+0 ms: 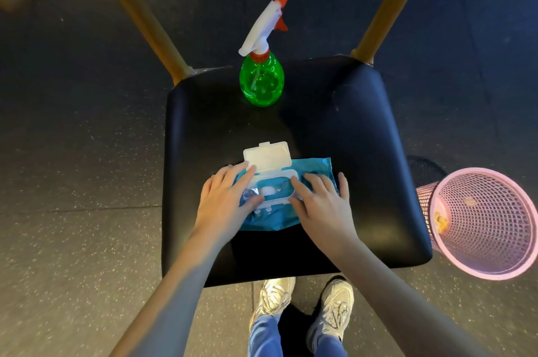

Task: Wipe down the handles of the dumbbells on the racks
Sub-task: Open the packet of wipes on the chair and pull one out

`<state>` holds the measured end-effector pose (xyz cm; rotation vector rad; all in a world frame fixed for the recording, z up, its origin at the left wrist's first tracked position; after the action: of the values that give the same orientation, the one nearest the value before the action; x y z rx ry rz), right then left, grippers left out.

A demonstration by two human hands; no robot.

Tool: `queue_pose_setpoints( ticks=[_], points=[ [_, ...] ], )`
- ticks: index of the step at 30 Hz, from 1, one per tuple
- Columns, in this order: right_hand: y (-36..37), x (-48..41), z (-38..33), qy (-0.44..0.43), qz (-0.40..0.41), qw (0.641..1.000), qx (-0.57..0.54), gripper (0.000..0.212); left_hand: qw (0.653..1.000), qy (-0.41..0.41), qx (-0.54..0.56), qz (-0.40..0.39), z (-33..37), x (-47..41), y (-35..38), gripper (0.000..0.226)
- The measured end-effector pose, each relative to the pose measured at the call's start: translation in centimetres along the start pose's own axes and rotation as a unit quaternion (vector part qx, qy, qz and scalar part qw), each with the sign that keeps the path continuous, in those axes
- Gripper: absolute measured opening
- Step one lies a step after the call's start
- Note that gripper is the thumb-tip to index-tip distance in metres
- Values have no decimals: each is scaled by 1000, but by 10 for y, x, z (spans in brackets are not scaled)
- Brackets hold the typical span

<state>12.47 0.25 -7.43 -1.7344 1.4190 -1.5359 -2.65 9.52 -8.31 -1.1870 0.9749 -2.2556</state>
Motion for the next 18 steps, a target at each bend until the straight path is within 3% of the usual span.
queue_pose_setpoints(
  ticks=[7, 13, 18],
  points=[
    [-15, -19, -18, -50, 105, 993, 21, 18, 1000, -2, -8, -22, -1, 1, 3, 67],
    [-10, -34, -43, -86, 63, 992, 66, 8, 999, -16, -31, 4, 0, 1, 7, 65],
    [-9, -43, -50, -101, 57, 987, 108, 14, 999, -13, -41, 28, 1, 1, 6, 64]
  ],
)
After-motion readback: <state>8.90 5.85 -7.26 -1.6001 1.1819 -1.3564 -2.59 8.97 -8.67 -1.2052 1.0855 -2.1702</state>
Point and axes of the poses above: each hand's wrist, its own x-axis away from the middle knuckle, its own y-axis out of the palm, z = x × y, the point moved 6 cm from there along -x, towards the middle knuckle, and after that the axes turned 7 degrees about -z, right-handed, at the moved point
